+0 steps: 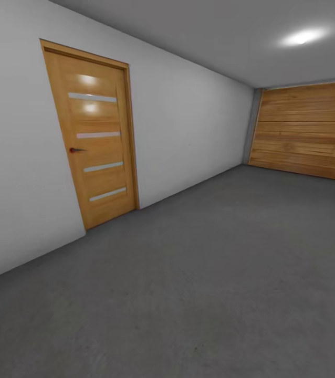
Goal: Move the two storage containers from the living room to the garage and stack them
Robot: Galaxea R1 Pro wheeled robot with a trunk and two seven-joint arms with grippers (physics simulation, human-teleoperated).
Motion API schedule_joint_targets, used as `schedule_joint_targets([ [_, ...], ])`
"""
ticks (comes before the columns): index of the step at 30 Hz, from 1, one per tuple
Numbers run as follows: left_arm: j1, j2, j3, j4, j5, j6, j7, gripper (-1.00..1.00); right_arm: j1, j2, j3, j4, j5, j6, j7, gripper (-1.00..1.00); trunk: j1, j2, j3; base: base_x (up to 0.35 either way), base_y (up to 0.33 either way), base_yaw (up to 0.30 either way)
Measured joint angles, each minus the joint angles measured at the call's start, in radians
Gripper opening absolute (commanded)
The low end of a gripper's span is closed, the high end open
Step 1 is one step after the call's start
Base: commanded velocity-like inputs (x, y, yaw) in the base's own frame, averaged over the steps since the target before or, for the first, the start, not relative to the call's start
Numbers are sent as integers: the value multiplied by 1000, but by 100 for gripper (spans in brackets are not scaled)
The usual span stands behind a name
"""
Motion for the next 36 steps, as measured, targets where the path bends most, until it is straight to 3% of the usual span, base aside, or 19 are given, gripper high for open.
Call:
schedule_joint_targets([
  [8, 0, -1, -1, -1, 2, 2, 1, 100, 0, -1, 3, -1, 0, -9, -1, 100, 0, 0, 0, 321, 0, 0],
  [13, 0, -2, -1, -2, 4, 2, 1, 100, 0, -1, 4, -1, 1, -81, -3, 100, 0, 0, 0, 321, 0, 0],
  [27, 0, -1, 2, -3, 5, -5, 1, 100, 0, -12, 3, -2, 3, -93, -2, 100, 0, 0, 0, 321, 0, 0],
  [28, 0, -1, 0, -3, 5, -5, 1, 100, 0, -5, 4, -2, 53, -93, -2, 100, 0, 0, 0, 321, 0, 0],
  [31, 0, -1, 0, -3, 5, -5, 1, 100, 0, -2, 3, -1, 135, -96, -3, 100, 0, 0, 0, 321, 0, 58],
  [32, 0, -1, 0, -3, 5, -3, 1, 100, 0, 0, -2, -1, 191, -94, -4, 100, 0, 0, 0, 321, 0, 208],
  [36, 0, 0, -1, -4, 5, -2, 1, 100, 0, 0, -7, -1, 199, -90, -5, 100, 0, 0, 0, 321, 0, 249],
])
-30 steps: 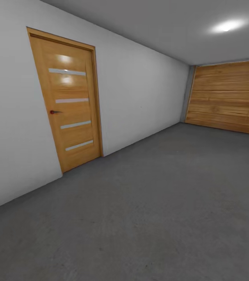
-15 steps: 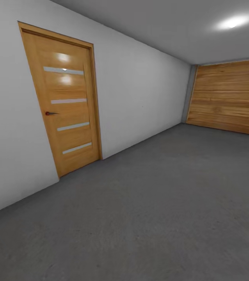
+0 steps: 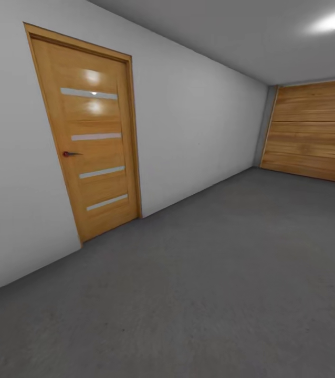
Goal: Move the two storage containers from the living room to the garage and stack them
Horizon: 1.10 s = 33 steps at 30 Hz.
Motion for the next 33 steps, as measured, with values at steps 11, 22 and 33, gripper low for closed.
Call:
schedule_joint_targets([
  [11, 0, -1, 0, -3, 0, 0, 0, 100, 0, 0, -4, 0, -1, 0, 0, 100, 0, 0, 0, 320, -21, 266],
  [22, 0, -2, 0, -3, 0, 0, 0, 100, 0, 0, -7, 1, -3, -8, -1, 100, 0, 0, 0, 307, -169, 229],
  [33, 0, 0, 0, -3, 0, -1, 0, 100, 0, 0, -6, 1, -1, -10, -3, 100, 0, 0, 0, 302, -190, 4],
])
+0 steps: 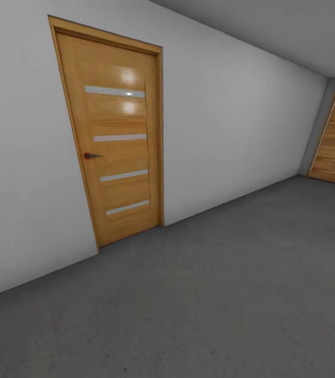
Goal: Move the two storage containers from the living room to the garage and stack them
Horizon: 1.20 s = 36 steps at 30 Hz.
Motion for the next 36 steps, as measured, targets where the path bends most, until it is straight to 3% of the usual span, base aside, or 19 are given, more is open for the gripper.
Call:
schedule_joint_targets([
  [20, 0, 0, 0, 0, 1, 6, 0, 100, 0, 1, 14, 0, 11, 0, 3, 100, 0, 0, 0, 315, -64, 0],
  [36, 0, 0, 0, -1, 0, 2, 0, 100, 0, 2, -1, 1, -1, -1, 1, 100, 0, 0, 0, 322, 0, 239],
])
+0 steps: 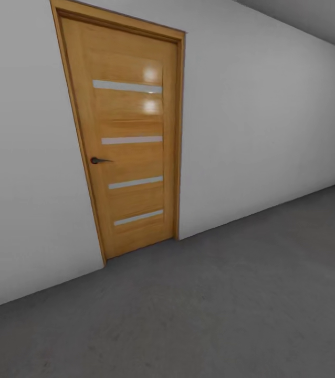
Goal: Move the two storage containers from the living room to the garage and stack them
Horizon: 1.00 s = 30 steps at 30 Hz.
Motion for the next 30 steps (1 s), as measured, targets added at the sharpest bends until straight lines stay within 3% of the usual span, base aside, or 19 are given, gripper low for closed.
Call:
schedule_joint_targets([
  [9, 0, 0, 1, 0, 1, -3, 0, 100, 0, 0, 0, 0, -2, 0, 0, 100, 0, 0, 0, 322, 0, 225],
  [30, 0, 0, 0, 0, 0, -3, 0, 100, 0, -2, 2, 0, -3, 4, 0, 100, 0, 0, 0, 321, -17, 10],
])
